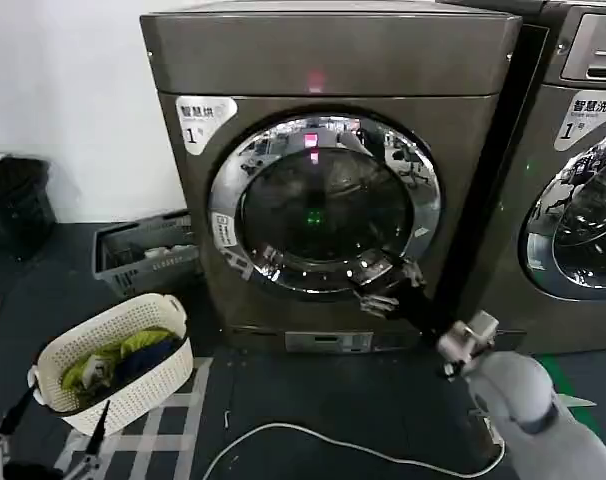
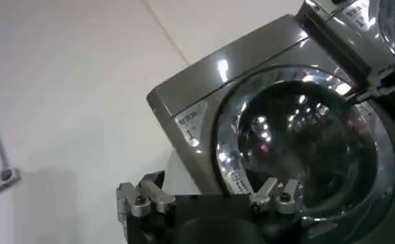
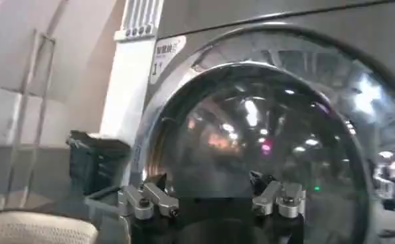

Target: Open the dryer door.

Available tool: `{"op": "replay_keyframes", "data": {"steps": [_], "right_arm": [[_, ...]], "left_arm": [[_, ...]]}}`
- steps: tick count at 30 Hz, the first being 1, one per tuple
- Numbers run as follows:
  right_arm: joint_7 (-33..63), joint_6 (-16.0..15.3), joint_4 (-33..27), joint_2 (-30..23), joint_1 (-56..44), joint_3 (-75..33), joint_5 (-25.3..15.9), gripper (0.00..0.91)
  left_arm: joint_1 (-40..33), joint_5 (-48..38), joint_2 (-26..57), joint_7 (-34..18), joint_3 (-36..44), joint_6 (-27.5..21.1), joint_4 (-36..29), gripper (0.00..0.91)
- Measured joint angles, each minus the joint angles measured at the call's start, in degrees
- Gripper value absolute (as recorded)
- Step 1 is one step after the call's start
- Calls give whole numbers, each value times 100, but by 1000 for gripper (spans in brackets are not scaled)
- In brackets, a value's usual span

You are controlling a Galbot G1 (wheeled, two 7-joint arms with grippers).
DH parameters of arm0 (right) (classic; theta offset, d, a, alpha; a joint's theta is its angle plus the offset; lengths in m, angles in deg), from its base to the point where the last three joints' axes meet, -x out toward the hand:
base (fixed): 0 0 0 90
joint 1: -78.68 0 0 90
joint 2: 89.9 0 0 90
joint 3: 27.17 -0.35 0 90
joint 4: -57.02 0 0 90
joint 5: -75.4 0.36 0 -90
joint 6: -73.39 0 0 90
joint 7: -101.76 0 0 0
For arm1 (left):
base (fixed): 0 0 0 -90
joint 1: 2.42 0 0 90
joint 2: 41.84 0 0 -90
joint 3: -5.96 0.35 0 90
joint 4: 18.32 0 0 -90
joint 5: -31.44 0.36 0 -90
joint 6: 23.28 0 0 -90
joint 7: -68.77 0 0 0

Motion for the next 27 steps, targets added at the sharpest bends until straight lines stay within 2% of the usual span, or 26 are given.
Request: {"op": "replay_keyframes", "data": {"steps": [27], "right_arm": [[69, 254, -1469, -995, 1562, 1269, -524, 907]], "left_arm": [[-42, 130, -186, 0, 23, 41, -31, 907]]}}
